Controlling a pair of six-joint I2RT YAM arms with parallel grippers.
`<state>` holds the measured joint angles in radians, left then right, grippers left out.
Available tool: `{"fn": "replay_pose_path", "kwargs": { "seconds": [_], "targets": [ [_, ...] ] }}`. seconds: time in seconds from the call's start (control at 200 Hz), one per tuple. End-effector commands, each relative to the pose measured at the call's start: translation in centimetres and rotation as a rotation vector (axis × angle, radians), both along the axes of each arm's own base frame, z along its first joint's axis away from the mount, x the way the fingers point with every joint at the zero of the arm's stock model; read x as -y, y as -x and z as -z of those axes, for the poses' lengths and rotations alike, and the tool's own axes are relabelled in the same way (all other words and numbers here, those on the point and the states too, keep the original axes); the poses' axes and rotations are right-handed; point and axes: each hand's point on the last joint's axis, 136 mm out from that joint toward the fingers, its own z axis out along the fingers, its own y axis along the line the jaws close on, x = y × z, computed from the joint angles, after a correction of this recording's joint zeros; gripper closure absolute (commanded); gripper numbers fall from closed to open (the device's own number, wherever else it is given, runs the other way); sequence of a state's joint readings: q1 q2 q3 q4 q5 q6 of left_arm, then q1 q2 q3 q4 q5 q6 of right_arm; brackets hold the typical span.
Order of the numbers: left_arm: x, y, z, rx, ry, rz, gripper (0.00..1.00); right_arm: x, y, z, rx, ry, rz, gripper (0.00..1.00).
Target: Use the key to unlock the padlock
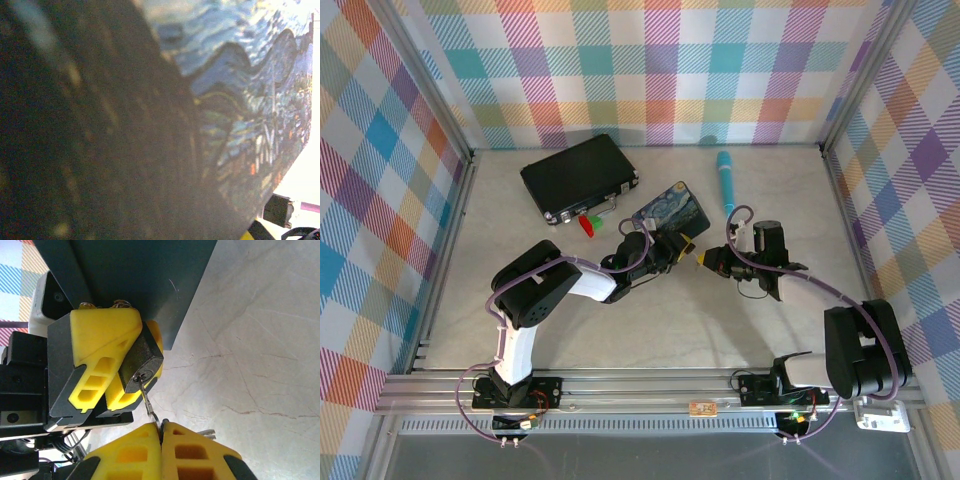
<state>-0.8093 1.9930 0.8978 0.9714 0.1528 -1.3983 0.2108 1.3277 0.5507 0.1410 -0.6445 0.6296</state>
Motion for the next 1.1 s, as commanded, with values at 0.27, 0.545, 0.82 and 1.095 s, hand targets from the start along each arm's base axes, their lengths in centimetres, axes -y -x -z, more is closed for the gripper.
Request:
{"fn": "replay_pose_path", "kwargs": {
  "seconds": [0.27, 0.545, 0.82, 1.095],
  "targets": [
    [2.1, 3.0, -3.0, 0.054, 0.081, 0.121, 1.0, -1.7, -2.2, -3.9, -0.115, -0.288, -0.019, 1.0],
    [2.1, 3.4, -3.7, 0.069, 0.077, 0.139, 1.0, -1.2, -2.3, -3.5, -0.117, -0.302, -0.039, 1.0],
    [2.5, 3.6, -3.4, 0.005, 0.043, 0.158, 1.0, -0.2, -1.8, -3.2, 0.073, -0.03, -0.073, 1.0],
    [2.9, 3.8, -3.7, 0.009, 0.002, 0.158, 1.0, -2.1, -1.4, -3.4, 0.174, 0.134, -0.122, 1.0]
  ]
}}
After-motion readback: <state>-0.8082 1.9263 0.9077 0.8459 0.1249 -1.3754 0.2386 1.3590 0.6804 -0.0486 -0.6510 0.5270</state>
